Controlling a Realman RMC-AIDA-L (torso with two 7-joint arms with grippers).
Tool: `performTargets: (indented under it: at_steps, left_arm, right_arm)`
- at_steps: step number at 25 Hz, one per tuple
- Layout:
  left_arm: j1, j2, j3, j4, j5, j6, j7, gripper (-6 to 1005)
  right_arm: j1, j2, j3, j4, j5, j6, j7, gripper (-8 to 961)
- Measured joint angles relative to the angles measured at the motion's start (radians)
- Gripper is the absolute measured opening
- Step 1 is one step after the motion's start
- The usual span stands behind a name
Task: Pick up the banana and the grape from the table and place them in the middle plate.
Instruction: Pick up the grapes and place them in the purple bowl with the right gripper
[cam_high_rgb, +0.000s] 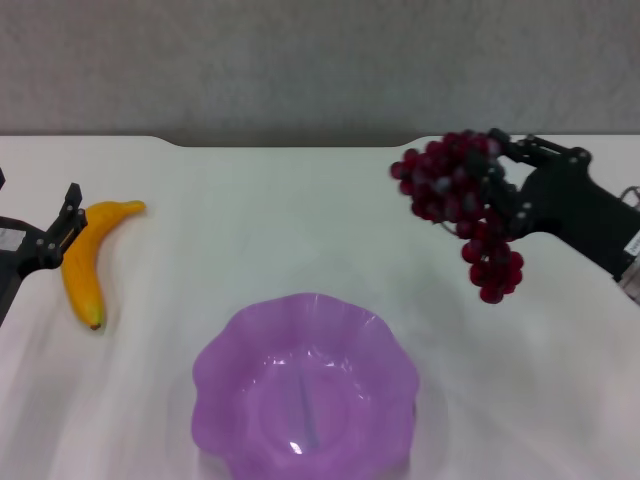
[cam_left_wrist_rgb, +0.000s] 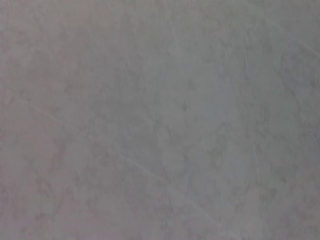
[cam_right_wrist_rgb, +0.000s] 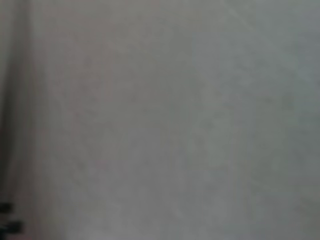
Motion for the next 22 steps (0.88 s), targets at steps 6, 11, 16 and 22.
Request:
performTargets:
  at_steps: [6, 11, 16, 22]
  left_arm:
    - [-0.001, 0.0, 0.0, 0.0, 0.0, 0.0, 0.0, 903]
    - [-0.005, -0.001, 0.0, 0.0, 0.0, 0.0, 0.0, 904]
    - [-0.006, -0.002, 0.0, 0.0, 0.0, 0.001, 0.0, 903]
    - [-0.006, -0.002, 0.0, 0.0, 0.0, 0.015, 0.0, 903]
  right_arm:
    - [0.042, 0.0, -0.081, 0.082, -0.03, -0.017, 0.025, 301]
    - [0.104, 0.0, -0.106, 0.117, -0.161, 0.006, 0.08, 298]
    - [0.119, 0.0, -0.11, 0.117, -0.256, 0.018, 0.145, 297]
    - [0.112, 0.0, -0.11, 0.111, -0.346, 0.069, 0.204, 296]
